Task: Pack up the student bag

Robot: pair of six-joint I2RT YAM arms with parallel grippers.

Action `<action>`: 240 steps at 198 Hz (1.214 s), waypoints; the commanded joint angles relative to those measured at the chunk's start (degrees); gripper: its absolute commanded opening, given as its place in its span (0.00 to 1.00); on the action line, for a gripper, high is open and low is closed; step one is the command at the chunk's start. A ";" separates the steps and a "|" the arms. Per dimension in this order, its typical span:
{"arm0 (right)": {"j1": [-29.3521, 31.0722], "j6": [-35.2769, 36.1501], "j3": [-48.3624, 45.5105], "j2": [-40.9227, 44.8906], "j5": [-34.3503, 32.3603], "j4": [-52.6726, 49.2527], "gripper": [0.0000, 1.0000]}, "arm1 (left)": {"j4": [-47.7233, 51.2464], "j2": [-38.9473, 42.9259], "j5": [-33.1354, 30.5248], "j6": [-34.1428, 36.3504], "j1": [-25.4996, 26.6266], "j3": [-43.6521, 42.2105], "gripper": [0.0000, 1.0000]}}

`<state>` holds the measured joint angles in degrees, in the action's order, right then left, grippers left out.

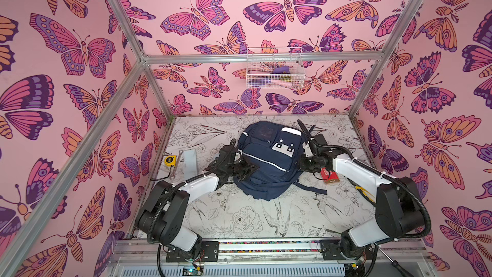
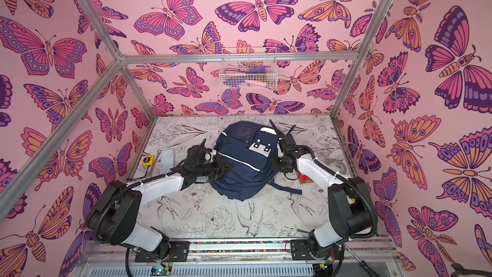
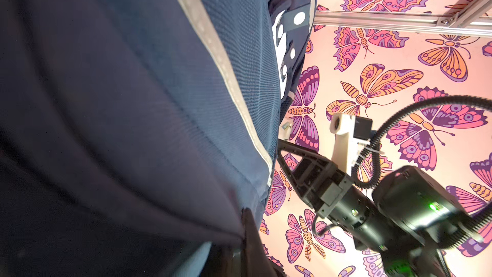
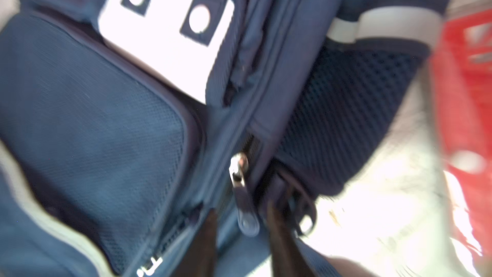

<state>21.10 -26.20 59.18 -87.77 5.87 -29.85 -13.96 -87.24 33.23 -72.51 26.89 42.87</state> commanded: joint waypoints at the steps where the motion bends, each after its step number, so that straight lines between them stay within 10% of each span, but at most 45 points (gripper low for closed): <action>1: 2.11 3.42 4.08 -0.07 -11.16 -10.49 0.42 | -3.16 0.14 2.01 1.14 -0.44 -0.07 0.00; 107: 10.89 7.66 16.06 -14.49 -23.91 -18.20 0.35 | -2.83 -0.94 2.80 1.14 -0.57 0.36 0.00; 240: 10.89 7.23 11.11 -17.05 -20.84 -12.70 0.18 | -2.90 -1.89 2.63 1.23 -0.62 0.56 0.00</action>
<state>31.77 -19.42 71.68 -103.07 -15.40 -43.03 -13.98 -88.64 34.54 -72.47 26.63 42.87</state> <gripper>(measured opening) 0.203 0.065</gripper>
